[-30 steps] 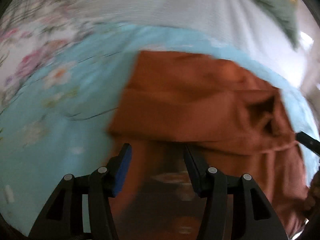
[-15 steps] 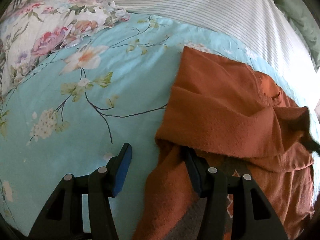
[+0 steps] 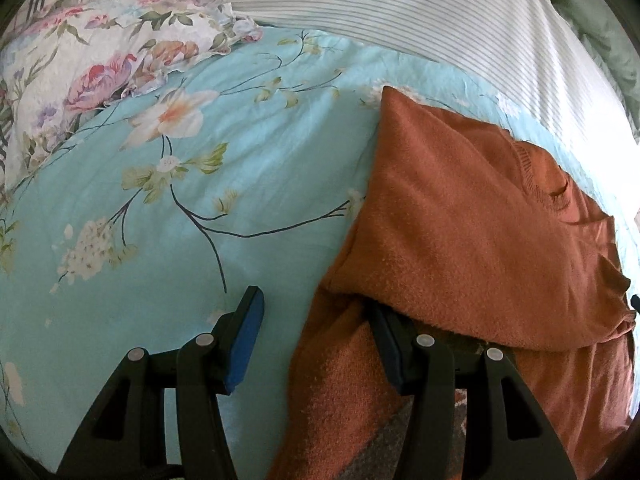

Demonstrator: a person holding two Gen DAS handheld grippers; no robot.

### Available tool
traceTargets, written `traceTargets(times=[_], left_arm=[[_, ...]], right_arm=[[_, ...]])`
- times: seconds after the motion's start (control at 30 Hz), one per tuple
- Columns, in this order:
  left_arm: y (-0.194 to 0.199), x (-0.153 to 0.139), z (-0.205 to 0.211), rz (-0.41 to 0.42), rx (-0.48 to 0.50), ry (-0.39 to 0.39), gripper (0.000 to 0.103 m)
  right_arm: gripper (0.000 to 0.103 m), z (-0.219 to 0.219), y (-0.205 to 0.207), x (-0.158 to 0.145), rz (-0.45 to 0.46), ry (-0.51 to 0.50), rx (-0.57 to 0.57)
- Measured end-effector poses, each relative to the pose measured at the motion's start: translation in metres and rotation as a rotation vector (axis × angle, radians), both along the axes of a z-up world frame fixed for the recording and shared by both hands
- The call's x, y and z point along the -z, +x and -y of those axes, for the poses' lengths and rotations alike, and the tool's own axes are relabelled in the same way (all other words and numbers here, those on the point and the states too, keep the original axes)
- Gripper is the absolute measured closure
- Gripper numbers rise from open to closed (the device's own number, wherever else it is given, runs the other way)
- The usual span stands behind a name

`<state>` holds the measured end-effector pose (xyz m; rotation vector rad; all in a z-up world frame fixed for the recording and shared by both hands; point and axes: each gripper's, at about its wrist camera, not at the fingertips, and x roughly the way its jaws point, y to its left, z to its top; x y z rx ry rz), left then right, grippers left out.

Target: Fold small clothes

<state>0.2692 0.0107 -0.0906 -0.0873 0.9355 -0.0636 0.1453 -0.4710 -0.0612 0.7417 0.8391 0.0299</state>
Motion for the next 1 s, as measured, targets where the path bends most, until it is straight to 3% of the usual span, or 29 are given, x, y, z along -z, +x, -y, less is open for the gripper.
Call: traceTargets(times=[0.1,0.17,0.27,0.37,0.43,0.57,0.63,0.73,0.8,0.87,1.0], left_arm=[[0.000,0.000,0.001,0.001,-0.004,0.005,0.048],[0.000,0.000,0.000,0.001,-0.011,-0.003,0.047],[0.000,0.001,-0.003,0.004,-0.011,-0.016,0.047],[0.000,-0.001,-0.002,0.001,-0.002,-0.010,0.049],[-0.001,-0.004,0.000,0.006,0.014,-0.010,0.057],[0.004,0.000,-0.002,-0.018,-0.006,-0.012,0.057],[0.004,0.000,-0.001,-0.010,-0.011,-0.006,0.057],[0.003,0.001,-0.002,-0.005,-0.015,-0.013,0.056],[0.004,0.001,-0.005,-0.008,-0.018,-0.031,0.056],[0.004,0.002,-0.005,-0.010,-0.019,-0.034,0.056],[0.004,0.001,-0.007,-0.015,-0.020,-0.055,0.056]], right_arm=[[0.040,-0.025,0.013,-0.003,-0.037,-0.167,-0.051],[0.044,-0.029,0.017,0.002,-0.063,-0.212,-0.059],[0.098,-0.031,0.026,0.015,-0.095,-0.177,-0.111],[0.098,-0.025,0.022,0.006,-0.045,-0.171,-0.089],[0.098,-0.016,0.016,0.002,-0.021,-0.164,-0.045],[0.096,-0.007,0.021,0.017,-0.098,-0.161,-0.034],[0.088,-0.006,0.018,0.018,-0.123,-0.191,0.011],[0.078,-0.011,0.006,-0.001,-0.048,-0.211,0.062],[0.052,-0.022,0.007,-0.009,0.011,-0.198,0.012],[0.048,-0.037,0.013,-0.005,0.017,-0.188,-0.082],[0.051,-0.041,0.015,0.022,-0.106,-0.220,-0.128]])
